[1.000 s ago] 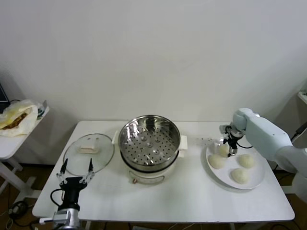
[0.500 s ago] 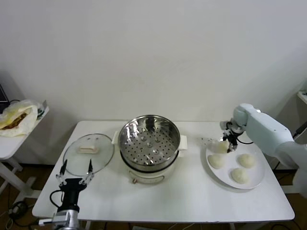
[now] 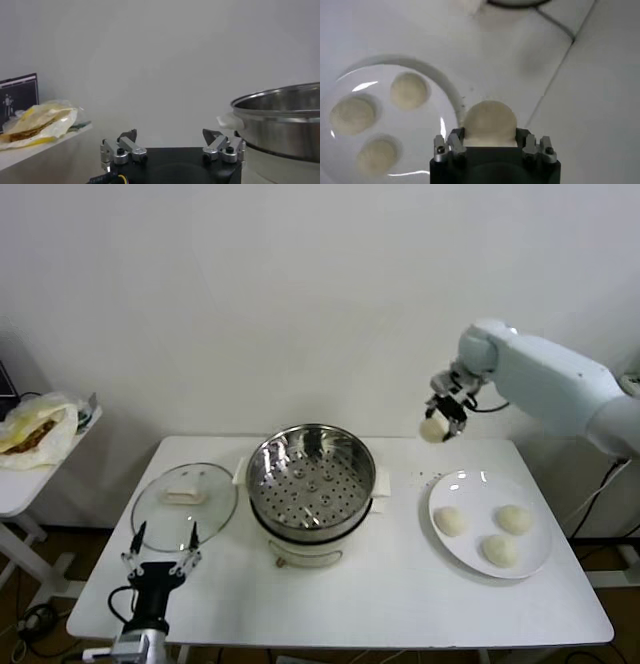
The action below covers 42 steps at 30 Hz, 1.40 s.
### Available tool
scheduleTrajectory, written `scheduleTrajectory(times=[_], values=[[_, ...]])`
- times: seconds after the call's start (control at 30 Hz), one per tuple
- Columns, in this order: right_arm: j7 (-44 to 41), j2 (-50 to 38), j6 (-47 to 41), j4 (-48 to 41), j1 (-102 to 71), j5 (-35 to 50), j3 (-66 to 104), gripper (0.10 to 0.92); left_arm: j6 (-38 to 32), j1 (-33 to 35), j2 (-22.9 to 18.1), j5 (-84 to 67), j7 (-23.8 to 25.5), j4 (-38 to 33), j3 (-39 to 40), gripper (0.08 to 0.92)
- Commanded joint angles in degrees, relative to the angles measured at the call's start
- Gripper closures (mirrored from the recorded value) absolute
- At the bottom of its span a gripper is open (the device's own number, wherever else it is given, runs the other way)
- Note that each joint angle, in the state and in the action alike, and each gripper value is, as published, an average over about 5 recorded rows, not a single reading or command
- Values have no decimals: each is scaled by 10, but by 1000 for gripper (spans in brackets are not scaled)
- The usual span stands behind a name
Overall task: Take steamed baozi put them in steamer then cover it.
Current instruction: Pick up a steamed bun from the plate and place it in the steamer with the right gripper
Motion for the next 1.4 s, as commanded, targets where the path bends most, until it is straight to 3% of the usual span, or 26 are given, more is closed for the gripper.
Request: scheduleTrajectory(times=[0.03,0.2,0.47,0.83,1.23,1.4], values=[[-8,85,64,57,99,43,-62,364,0,6,4,-2,0,-3,5,177],[-19,142,103,61,83,-5,-45,364,2,9,6,-1,0,-8,9,177],[-11,206,153,33,-10,-164,6,358,11,11,22,0,0,-18,12,177],[24,272,197,-63,-134,-344,67,357,13,20,20,4,2,-22,8,177],[33,280,195,-78,-169,-366,79,349,16,26,17,12,4,-25,8,177],[36,272,188,-71,-175,-368,85,280,17,30,16,14,5,-25,8,177]])
